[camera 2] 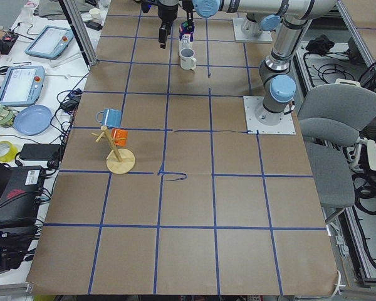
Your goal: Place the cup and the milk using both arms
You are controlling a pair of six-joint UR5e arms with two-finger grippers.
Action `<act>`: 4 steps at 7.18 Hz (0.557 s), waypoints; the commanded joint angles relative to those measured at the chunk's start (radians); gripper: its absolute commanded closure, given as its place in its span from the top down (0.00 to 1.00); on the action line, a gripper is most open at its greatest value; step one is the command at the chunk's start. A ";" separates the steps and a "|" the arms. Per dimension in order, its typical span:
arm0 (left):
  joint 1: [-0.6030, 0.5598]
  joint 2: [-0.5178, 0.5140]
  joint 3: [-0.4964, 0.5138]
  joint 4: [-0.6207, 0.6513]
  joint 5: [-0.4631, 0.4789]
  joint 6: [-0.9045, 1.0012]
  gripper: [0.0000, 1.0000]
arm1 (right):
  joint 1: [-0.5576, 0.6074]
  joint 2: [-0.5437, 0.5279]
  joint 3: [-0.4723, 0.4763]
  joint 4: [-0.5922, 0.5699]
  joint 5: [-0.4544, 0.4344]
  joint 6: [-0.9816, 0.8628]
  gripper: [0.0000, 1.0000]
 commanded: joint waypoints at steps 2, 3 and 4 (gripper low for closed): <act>-0.003 -0.004 -0.001 -0.001 -0.002 -0.030 1.00 | 0.028 0.007 0.003 -0.006 -0.002 0.094 0.24; -0.003 -0.006 -0.001 0.000 -0.004 -0.030 1.00 | 0.030 0.007 0.003 -0.017 -0.002 0.098 0.26; -0.003 -0.006 -0.001 -0.001 -0.002 -0.030 1.00 | 0.030 0.012 0.006 -0.015 -0.002 0.097 0.57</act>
